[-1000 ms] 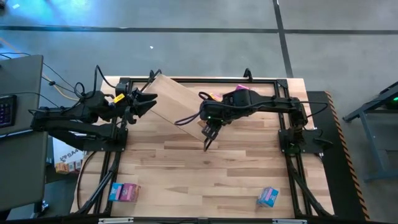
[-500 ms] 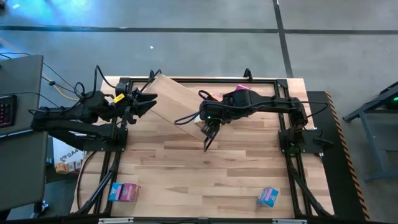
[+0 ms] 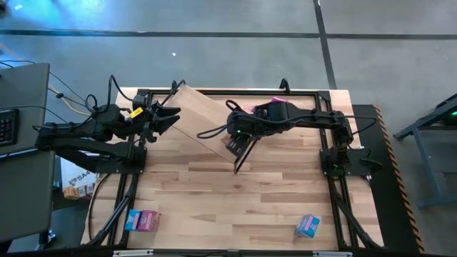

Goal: Stack cereal on shelf
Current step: Put the yellow cereal box on the shelf aligned with the other yellow cereal box

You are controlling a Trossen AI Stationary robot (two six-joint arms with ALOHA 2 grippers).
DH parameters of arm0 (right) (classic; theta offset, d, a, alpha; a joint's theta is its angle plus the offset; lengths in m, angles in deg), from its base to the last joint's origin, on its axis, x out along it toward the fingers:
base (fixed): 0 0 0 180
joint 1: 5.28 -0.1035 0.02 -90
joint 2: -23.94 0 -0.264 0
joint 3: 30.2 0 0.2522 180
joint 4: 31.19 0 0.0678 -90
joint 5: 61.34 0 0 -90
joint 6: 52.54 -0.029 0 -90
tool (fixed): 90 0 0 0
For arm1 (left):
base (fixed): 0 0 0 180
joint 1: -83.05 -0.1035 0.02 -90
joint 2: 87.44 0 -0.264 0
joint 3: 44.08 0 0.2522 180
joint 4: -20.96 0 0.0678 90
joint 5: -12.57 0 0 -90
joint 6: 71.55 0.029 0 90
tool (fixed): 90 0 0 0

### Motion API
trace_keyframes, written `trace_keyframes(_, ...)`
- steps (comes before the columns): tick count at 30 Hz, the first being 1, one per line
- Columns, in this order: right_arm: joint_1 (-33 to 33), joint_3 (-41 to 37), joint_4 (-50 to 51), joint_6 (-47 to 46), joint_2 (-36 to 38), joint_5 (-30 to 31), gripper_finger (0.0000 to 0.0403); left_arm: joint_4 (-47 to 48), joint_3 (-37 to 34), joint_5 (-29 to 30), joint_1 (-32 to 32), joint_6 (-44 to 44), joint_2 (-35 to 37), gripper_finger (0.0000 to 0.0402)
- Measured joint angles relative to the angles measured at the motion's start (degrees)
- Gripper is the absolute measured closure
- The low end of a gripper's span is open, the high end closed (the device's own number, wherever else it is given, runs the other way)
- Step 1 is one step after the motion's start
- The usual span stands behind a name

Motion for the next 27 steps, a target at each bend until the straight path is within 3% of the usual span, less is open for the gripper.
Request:
trace_keyframes(12,1.62,2.11,-3.2,2.76,0.15,1.79,0.0208,-0.02,0.0,-0.01,0.0,1.44,0.0,0.0167)
trace_keyframes(15,1.03,6.49,0.36,5.08,0.55,3.21,0.021,0.08,0.02,-0.01,0.0,1.51,0.0,0.0167)
trace_keyframes(17,0.35,5.41,2.03,5.77,2.49,4.81,0.022,0.89,0.04,0.0,-0.02,3.19,-0.01,0.0167)
trace_keyframes(20,-0.85,1.52,6.09,2.84,5.74,5.66,0.0261,3.12,0.04,0.01,-0.02,6.77,-0.43,0.0167)
trace_keyframes(25,-4.81,-9.83,10.07,-7.72,13.18,11.3,0.0383,4.75,0.04,-0.79,0.0,8.5,-2.61,0.0167)
trace_keyframes(27,-6.41,-16.44,9.19,-12.7,17.15,11.97,0.0389,5.43,0.04,-2.2,0.01,4.55,-3.95,0.017)
